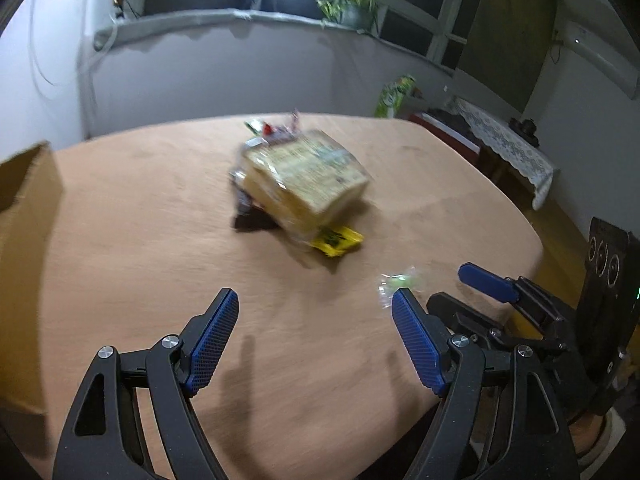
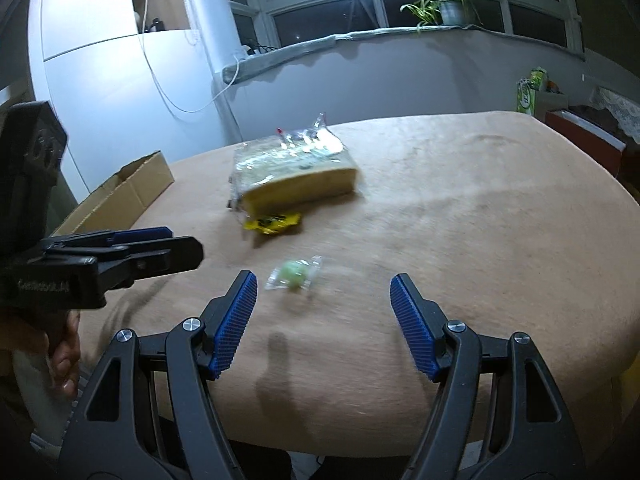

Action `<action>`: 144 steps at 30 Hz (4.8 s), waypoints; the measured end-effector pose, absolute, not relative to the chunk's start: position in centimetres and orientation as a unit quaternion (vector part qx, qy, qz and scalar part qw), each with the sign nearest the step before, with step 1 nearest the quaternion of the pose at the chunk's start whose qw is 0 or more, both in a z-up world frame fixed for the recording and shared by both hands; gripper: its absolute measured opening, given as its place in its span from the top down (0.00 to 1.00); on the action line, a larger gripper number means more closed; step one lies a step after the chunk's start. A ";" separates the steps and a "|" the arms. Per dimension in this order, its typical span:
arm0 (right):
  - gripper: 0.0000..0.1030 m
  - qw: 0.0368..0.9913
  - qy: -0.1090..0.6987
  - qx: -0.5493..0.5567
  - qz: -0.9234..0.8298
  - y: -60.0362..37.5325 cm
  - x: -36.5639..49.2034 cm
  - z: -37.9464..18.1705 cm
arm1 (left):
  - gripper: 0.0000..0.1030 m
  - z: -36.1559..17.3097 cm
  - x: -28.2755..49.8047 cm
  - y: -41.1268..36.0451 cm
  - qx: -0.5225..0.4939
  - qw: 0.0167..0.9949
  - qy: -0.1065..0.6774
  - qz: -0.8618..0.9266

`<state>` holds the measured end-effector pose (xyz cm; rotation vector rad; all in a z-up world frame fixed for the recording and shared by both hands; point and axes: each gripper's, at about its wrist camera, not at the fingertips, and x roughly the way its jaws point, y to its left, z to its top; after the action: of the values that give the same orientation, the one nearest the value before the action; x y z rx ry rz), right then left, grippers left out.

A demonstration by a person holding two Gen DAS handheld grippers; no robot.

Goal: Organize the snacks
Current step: 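Move both grippers back toward the bread and remaining candies, then grasp the yellow candy packet with the left gripper while the right gripper grasps the green ball candy, then carry the yellow packet with the left gripper while the right gripper carries the green candy to the box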

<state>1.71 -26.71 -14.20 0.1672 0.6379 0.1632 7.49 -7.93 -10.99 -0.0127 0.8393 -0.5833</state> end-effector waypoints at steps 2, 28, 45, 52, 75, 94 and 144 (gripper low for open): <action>0.30 0.942 0.315 0.080 0.081 -26.9 1.7 -14.5 | 0.23 -11.5 8.3 -8.5 -0.019 0.863 0.420 -0.281; 0.74 0.940 0.327 -0.009 0.099 -24.1 4.0 -15.2 | 0.56 -12.7 12.1 -13.1 0.005 0.856 0.430 -0.287; 0.77 0.945 0.320 0.007 0.069 -26.8 2.7 -15.0 | 0.59 -12.6 12.6 -13.8 -0.004 0.853 0.436 -0.288; 0.77 0.946 0.317 0.015 0.068 -27.4 2.4 -15.1 | 0.50 -12.7 13.0 -16.7 0.028 0.855 0.429 -0.290; 0.81 0.951 0.299 0.032 0.067 -28.0 1.4 -14.1 | 0.89 -12.1 8.2 -8.6 -0.041 0.854 0.416 -0.309; 0.81 0.951 0.298 0.035 0.068 -27.4 1.6 -13.8 | 0.33 -11.9 6.8 -6.9 -0.023 0.874 0.401 -0.273; 0.81 0.949 0.236 -0.040 0.206 -10.7 4.4 -5.7 | 0.72 -4.3 2.6 10.3 -0.060 0.960 0.243 -0.127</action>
<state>4.41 -10.65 -5.66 -0.0821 0.4797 0.4184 2.64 10.27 -4.29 -0.1222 0.4924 -0.2573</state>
